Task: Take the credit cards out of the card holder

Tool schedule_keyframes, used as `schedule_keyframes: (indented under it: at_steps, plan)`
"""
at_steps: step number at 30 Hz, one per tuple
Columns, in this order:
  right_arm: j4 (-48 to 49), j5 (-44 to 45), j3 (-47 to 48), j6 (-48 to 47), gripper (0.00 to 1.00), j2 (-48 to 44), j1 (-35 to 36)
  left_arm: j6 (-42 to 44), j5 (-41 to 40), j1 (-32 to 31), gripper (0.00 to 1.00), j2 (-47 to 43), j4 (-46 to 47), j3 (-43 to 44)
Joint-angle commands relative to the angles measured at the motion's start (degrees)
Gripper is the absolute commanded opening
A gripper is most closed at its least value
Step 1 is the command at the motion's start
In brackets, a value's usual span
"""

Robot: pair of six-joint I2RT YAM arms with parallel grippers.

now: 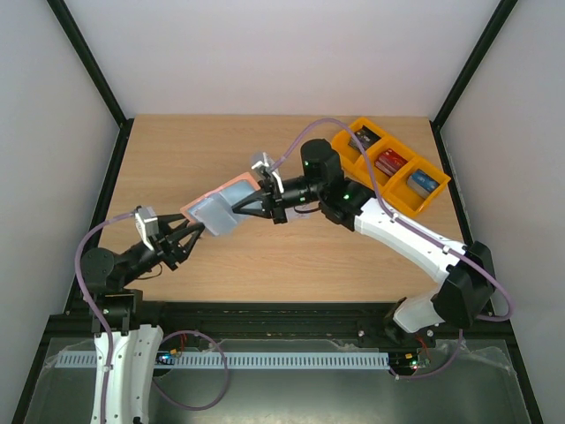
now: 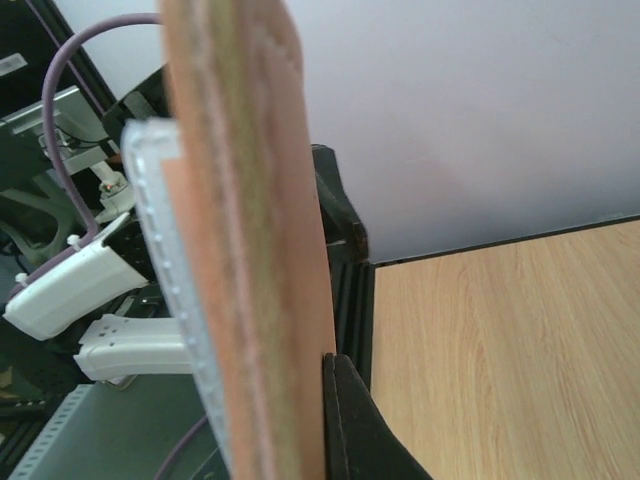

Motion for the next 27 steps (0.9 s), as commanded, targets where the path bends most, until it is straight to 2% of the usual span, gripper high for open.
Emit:
schedule_keyframes:
  at_steps: [1, 6, 7, 11, 15, 18, 19, 20, 23, 25, 27]
  plan:
    - [4.8, -2.4, 0.2, 1.0, 0.02, -0.7, 1.9, -2.8, -2.6, 0.0, 0.43, -0.5, 4.7, -0.6]
    - [4.8, -2.3, 0.6, 0.7, 0.02, 0.5, 3.1, -5.2, -1.6, -0.4, 0.39, -0.5, 7.9, -1.8]
    - [4.9, -2.4, 0.7, 0.8, 0.02, 0.8, 3.2, -5.3, -1.3, -0.6, 0.34, -0.7, 8.0, -2.1]
    - [3.7, -1.6, 1.5, -0.2, 0.02, 1.2, 3.1, -4.8, -0.6, -0.9, 0.03, -1.5, 6.4, -2.1]
    - [3.4, 3.4, 1.3, 0.7, 0.03, 1.4, 2.1, -4.2, -1.0, -0.9, 0.02, -2.3, 2.7, -1.5]
    - [3.3, 7.6, 1.2, 2.7, 0.10, 2.2, 1.1, -3.0, -3.9, -0.9, 0.02, -2.5, -1.4, -1.3]
    - [3.2, 8.4, 1.2, 3.4, 0.16, 2.4, 0.8, -2.0, -5.5, -0.9, 0.02, -2.4, -2.9, -1.0]
    - [3.0, 10.1, 1.4, 4.0, 0.27, 2.6, 0.6, -0.9, -7.4, -0.9, 0.02, -2.3, -4.8, -0.5]
    - [1.0, 22.4, 1.7, 4.3, 0.41, 2.7, 0.1, 5.8, -21.0, -0.9, 0.02, -1.2, -12.5, 2.0]
    - [-0.8, 31.4, 1.7, 4.4, 0.43, 2.5, -0.1, 14.3, -34.9, -0.9, 0.02, 0.9, -17.2, 4.9]
    - [-2.9, 38.0, 2.0, 3.8, 0.44, 2.6, -0.1, 26.4, -50.0, -0.9, 0.02, 5.7, -18.4, 7.3]
